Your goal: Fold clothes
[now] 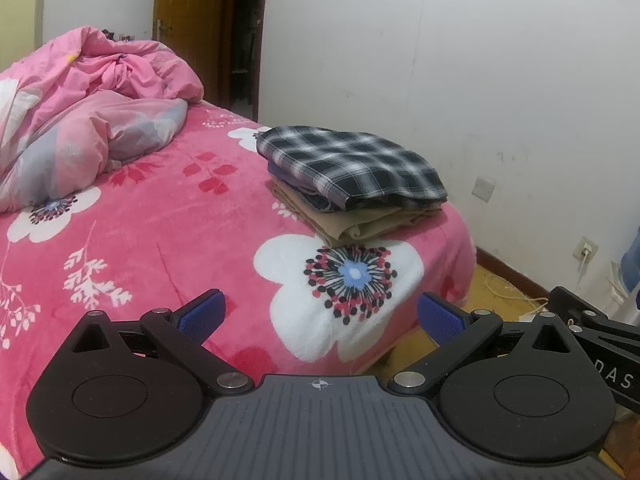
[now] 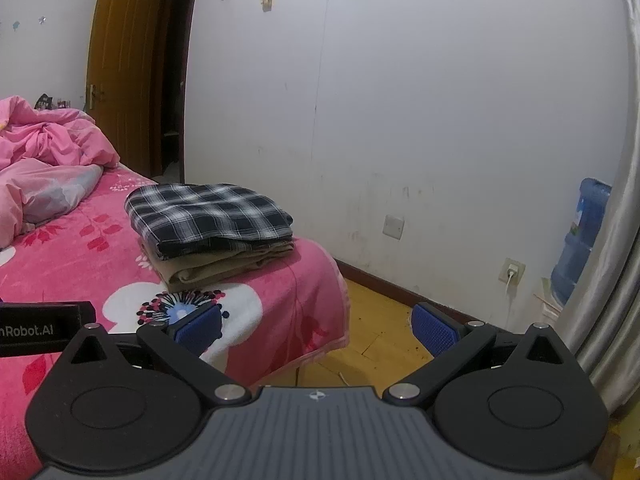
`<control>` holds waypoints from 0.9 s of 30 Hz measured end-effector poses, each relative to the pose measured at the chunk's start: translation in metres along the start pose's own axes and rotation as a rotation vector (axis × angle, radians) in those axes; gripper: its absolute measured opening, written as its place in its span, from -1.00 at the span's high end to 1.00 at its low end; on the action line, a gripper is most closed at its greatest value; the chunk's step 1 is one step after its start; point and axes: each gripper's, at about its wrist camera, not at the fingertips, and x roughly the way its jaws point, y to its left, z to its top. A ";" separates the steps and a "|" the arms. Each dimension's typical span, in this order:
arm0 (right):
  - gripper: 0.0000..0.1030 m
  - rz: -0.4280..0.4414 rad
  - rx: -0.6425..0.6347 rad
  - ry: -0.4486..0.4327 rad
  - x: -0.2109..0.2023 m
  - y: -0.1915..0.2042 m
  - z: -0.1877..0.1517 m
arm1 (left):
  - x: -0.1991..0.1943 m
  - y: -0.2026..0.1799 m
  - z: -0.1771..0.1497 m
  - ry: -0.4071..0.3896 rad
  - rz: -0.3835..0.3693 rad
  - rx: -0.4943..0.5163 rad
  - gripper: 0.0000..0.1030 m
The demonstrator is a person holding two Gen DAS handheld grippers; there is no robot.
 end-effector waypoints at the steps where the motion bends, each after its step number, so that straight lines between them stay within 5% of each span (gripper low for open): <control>1: -1.00 0.000 0.000 0.001 0.000 0.000 0.000 | 0.000 0.000 0.000 0.001 0.001 0.001 -1.00; 27: -1.00 -0.005 -0.006 0.012 0.001 0.001 -0.004 | -0.001 0.001 -0.003 0.007 0.004 0.000 -1.00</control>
